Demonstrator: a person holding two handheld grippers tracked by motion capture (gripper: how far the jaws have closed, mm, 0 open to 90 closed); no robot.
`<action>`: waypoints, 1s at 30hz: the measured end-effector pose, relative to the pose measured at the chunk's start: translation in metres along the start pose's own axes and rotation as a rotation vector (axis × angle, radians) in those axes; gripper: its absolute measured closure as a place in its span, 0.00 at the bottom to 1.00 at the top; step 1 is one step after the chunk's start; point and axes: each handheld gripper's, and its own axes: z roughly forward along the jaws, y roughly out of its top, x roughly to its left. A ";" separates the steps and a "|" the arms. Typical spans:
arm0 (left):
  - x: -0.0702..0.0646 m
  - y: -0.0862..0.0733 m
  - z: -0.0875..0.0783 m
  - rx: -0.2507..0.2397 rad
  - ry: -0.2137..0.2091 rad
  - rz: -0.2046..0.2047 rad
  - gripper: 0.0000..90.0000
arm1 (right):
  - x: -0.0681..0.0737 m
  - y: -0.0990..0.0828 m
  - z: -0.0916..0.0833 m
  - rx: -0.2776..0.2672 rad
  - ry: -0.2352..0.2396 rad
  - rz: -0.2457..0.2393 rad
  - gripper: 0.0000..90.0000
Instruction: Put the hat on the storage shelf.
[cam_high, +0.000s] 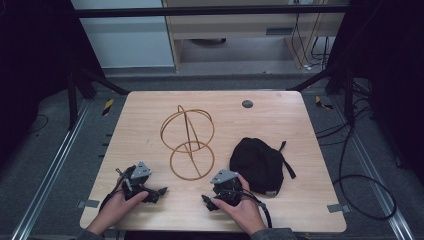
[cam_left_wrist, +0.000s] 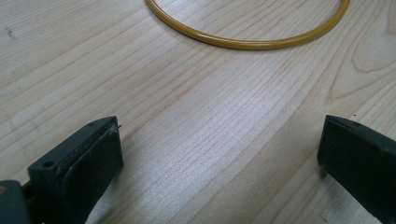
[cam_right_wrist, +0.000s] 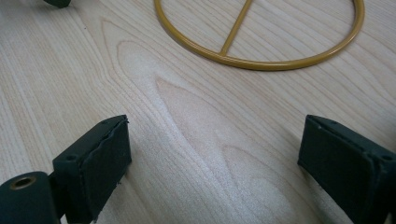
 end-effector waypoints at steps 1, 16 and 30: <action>0.000 0.000 0.000 0.000 0.000 0.000 0.00 | 0.000 0.000 0.000 0.000 0.000 0.000 0.10; -0.001 -0.001 -0.001 0.001 0.000 0.000 0.00 | -0.006 0.026 -0.043 -0.004 -0.105 -0.039 0.15; -0.001 -0.001 -0.001 0.001 -0.001 0.001 0.00 | -0.042 0.058 -0.119 0.176 -0.266 -0.127 0.17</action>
